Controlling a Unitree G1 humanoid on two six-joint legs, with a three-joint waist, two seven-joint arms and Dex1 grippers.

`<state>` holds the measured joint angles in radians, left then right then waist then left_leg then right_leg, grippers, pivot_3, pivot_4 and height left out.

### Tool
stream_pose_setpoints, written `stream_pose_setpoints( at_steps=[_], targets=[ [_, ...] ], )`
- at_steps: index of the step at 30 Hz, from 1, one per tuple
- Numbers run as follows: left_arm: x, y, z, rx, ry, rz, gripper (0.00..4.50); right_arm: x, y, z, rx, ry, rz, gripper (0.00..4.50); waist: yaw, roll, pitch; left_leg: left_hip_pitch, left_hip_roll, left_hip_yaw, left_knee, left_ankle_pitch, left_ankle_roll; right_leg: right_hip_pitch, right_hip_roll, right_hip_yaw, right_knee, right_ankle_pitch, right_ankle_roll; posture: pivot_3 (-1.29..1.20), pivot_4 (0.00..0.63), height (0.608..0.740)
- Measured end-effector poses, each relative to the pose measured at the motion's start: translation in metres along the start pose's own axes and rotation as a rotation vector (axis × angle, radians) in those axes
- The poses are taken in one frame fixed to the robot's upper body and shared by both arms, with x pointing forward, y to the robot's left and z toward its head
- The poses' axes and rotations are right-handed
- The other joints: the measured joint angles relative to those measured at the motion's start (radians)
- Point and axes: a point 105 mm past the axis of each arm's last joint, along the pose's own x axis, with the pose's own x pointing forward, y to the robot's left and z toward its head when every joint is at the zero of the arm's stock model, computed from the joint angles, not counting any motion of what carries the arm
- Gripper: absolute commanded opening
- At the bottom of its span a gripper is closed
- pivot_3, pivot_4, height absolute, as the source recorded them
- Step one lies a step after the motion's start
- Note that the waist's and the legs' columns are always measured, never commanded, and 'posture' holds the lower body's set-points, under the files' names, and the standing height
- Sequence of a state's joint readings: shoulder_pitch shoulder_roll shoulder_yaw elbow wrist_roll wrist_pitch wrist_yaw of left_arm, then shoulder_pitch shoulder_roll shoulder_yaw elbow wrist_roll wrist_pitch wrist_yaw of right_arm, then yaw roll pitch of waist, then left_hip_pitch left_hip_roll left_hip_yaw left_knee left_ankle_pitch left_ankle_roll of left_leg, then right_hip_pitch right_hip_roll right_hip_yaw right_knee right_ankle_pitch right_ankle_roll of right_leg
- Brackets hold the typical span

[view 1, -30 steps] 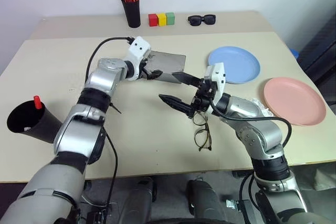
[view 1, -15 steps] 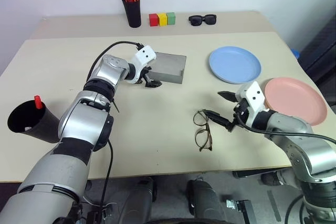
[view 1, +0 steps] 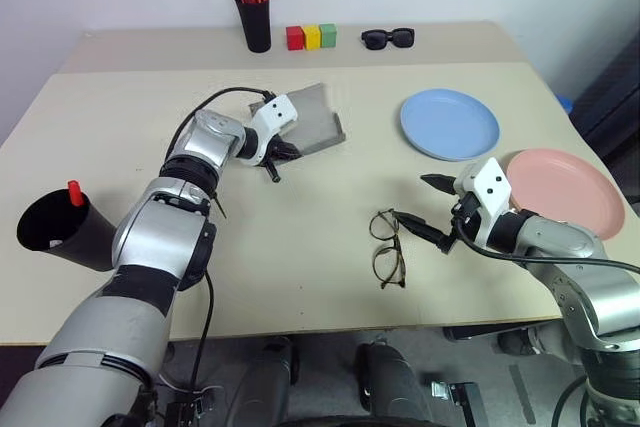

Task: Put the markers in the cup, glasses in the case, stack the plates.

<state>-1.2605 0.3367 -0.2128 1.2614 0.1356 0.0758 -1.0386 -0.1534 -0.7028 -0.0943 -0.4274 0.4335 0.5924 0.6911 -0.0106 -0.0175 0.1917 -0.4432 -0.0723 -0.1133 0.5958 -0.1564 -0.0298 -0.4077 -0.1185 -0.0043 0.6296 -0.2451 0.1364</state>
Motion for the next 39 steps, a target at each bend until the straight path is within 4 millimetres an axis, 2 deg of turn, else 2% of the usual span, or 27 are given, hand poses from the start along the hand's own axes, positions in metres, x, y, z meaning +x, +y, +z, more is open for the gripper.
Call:
stream_pose_setpoints(
  at_steps=[5, 11, 17, 20, 27, 30, 34, 39],
  targets=[
    [0.001, -0.012, -0.002, 0.026, -0.027, -0.094, 0.02, 0.001, 0.0, 0.003, -0.004, -0.007, 0.007, 4.5, 0.0, 0.0, 0.0, 0.0, 0.0, 0.0, 0.0, 0.0, 0.0, 0.0, 0.0, 0.0, 0.0, 0.0, 0.0, 0.0, 0.15, 0.74],
    [-0.021, -0.037, -0.004, 0.111, -0.071, -0.33, 0.02, 0.004, 0.002, 0.006, 0.042, -0.013, 0.031, 4.5, -0.006, 0.0, 0.0, 0.0, 0.001, 0.0, 0.0, 0.0, 0.0, -0.001, 0.0, 0.0, 0.0, 0.0, -0.001, 0.0, 0.15, 0.74],
    [-0.038, -0.055, -0.025, 0.152, 0.008, -0.358, 0.02, 0.006, 0.006, 0.008, 0.066, -0.012, 0.045, 4.5, -0.002, 0.001, 0.0, 0.0, 0.001, -0.001, 0.0, 0.0, 0.0, 0.0, 0.0, 0.001, 0.0, 0.0, -0.001, 0.0, 0.15, 0.74],
    [-0.045, -0.067, -0.028, 0.156, 0.019, -0.387, 0.02, 0.007, 0.007, 0.007, 0.068, -0.008, 0.05, 4.5, 0.0, 0.001, 0.0, 0.0, 0.001, -0.001, 0.0, 0.0, 0.0, 0.0, 0.0, 0.001, 0.0, 0.0, -0.001, 0.0, 0.15, 0.74],
    [-0.049, -0.075, -0.03, 0.159, 0.05, -0.396, 0.02, 0.008, 0.007, 0.009, 0.065, -0.009, 0.057, 4.5, -0.001, 0.001, 0.0, 0.0, 0.001, -0.001, 0.0, 0.0, 0.0, 0.0, 0.0, 0.001, 0.0, 0.0, -0.001, 0.0, 0.15, 0.74],
    [-0.049, -0.076, -0.03, 0.143, 0.046, -0.401, 0.86, 0.008, 0.007, 0.009, 0.067, -0.007, 0.058, 4.5, -0.001, 0.001, 0.0, 0.0, 0.001, -0.001, 0.0, 0.0, 0.0, 0.0, 0.0, 0.001, 0.0, 0.0, -0.001, 0.0, 0.15, 0.74],
    [-0.048, -0.077, -0.03, 0.125, 0.028, -0.395, 2.78, 0.008, 0.007, 0.005, 0.089, 0.017, 0.056, 4.5, -0.001, 0.001, 0.0, 0.0, 0.001, -0.001, 0.0, 0.0, 0.0, 0.0, 0.0, 0.001, 0.0, 0.0, -0.001, 0.0, 0.15, 0.74],
    [-0.047, -0.071, 0.0, 0.124, -0.184, -0.331, 2.78, 0.008, 0.005, -0.004, 0.151, 0.091, 0.033, 4.5, 0.0, 0.001, 0.0, 0.0, 0.002, -0.003, 0.001, 0.0, 0.0, 0.0, -0.001, 0.001, 0.0, 0.0, -0.001, 0.0, 0.15, 0.74]
  ],
)
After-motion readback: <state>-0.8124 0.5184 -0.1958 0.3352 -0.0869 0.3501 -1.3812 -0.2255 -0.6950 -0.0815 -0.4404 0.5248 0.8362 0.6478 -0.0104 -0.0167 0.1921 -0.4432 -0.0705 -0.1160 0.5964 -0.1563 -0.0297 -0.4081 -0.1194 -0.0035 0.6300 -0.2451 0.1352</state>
